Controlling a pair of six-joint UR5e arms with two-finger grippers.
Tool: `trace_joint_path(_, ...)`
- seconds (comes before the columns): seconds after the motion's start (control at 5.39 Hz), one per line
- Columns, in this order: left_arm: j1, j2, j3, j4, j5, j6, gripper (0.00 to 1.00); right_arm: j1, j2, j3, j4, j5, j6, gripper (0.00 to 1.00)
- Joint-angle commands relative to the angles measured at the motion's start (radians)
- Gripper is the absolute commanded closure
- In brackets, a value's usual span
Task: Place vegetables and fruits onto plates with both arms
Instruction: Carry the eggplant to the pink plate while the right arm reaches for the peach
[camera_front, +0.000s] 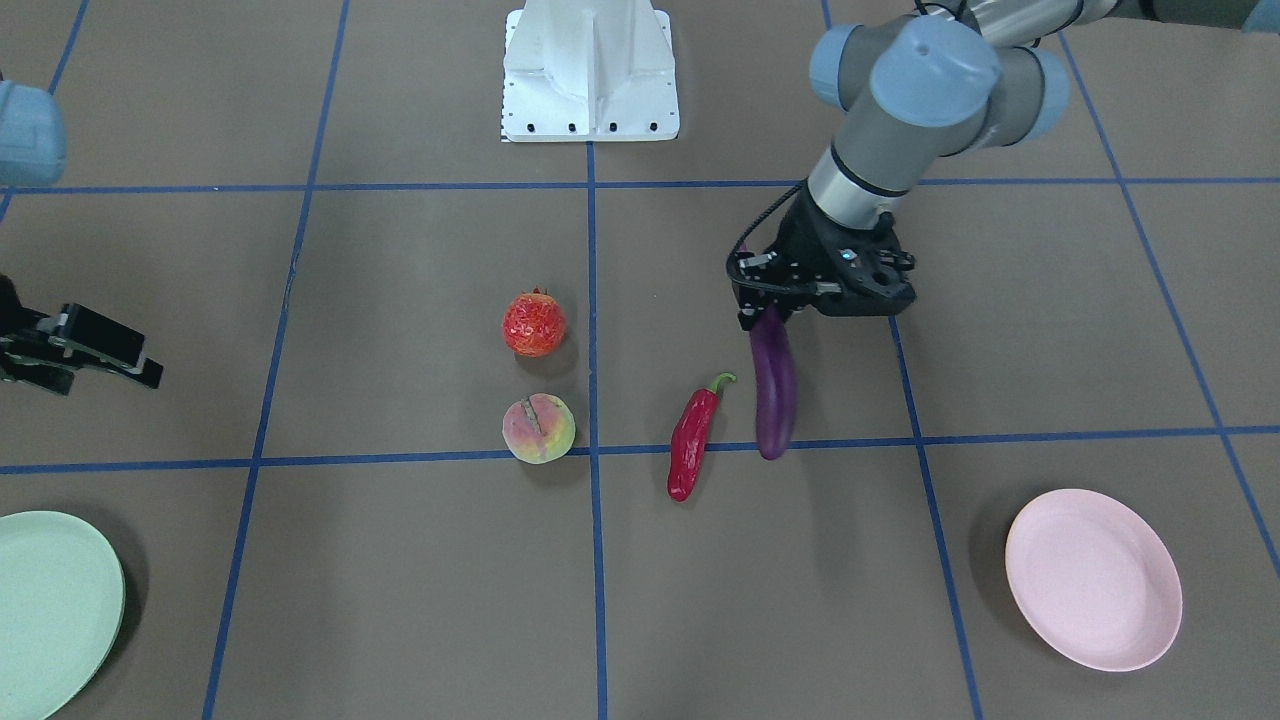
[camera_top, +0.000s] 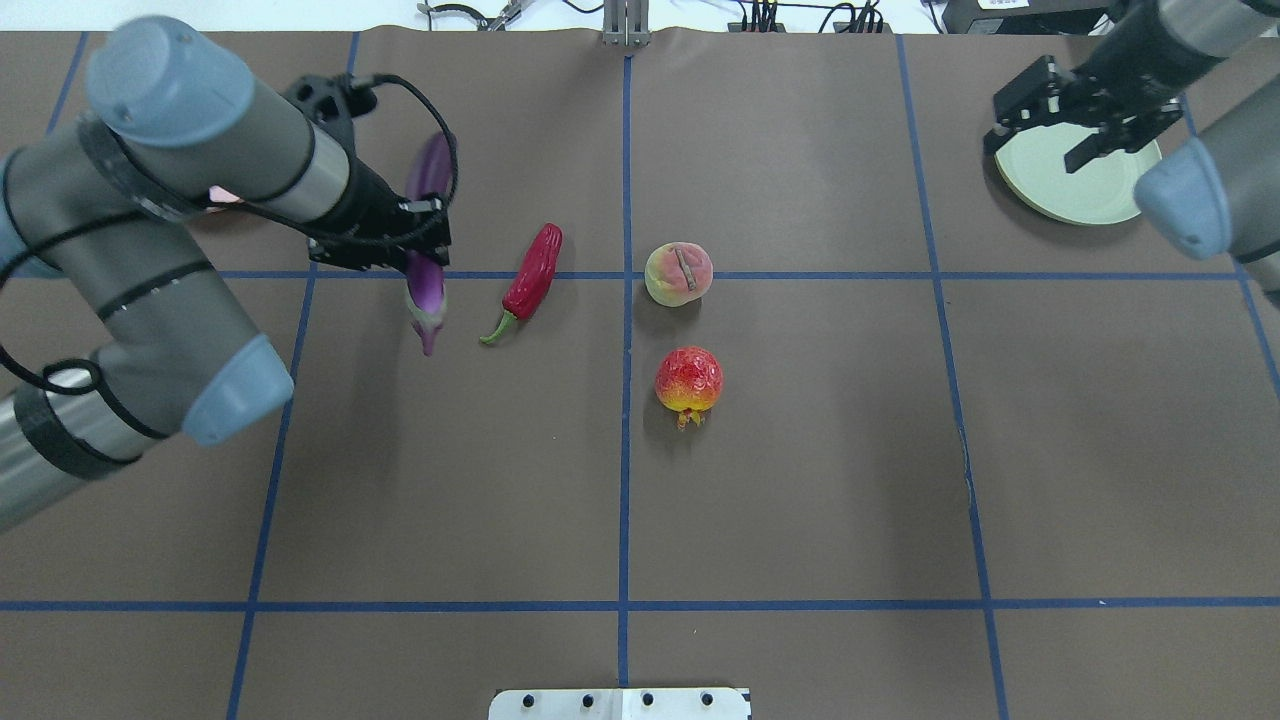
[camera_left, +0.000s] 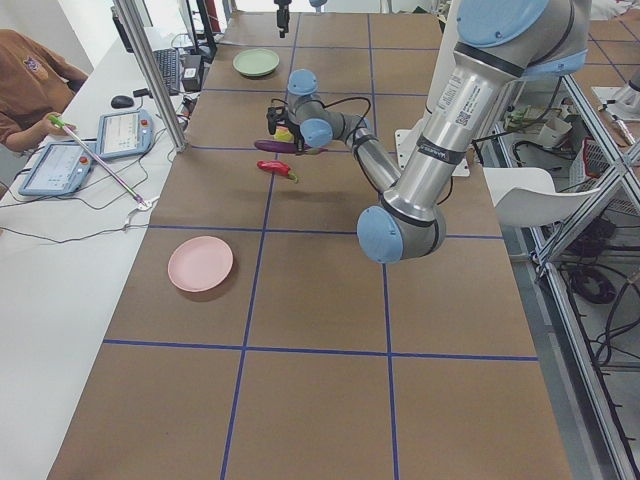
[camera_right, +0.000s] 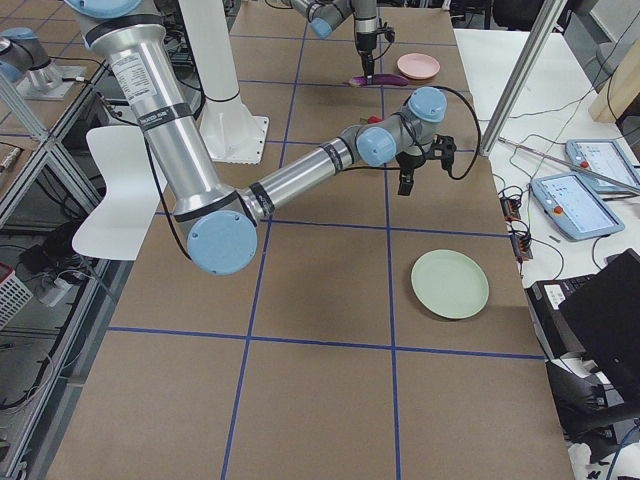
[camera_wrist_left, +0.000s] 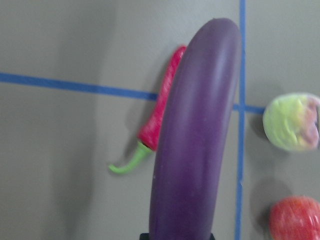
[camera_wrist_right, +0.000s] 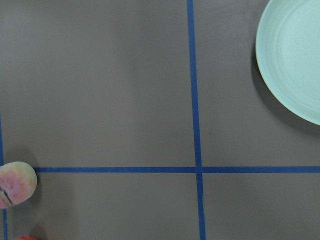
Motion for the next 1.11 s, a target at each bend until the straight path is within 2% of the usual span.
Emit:
trace_joint_path(0.0,-0.157,-0.01,0.152,0.026,-0.058,0.108,1.0,-0.126,0.165,-0.096,0.0,-0.105,0.216,0.01)
trace_joint_path(0.19,-0.217,-0.012,0.238,0.029,-0.057,0.268,1.0,-0.188,0.244,-0.157,0.0,-0.127,0.298,0.01)
trace_joint_path(0.56,-0.282,-0.067,0.43,0.015,-0.046,0.43,1.0,-0.29,0.381,-0.288,0.0,-0.231,0.383,0.01)
trace_joint_path(0.74,-0.304,-0.106,0.519,0.003,-0.043,0.469,1.0,-0.316,0.405,-0.323,0.006,-0.265,0.395,0.01)
trace_joint_path(0.93,-0.311,-0.122,0.578,-0.049,-0.009,0.472,1.0,-0.333,0.484,-0.422,0.006,-0.276,0.4,0.01)
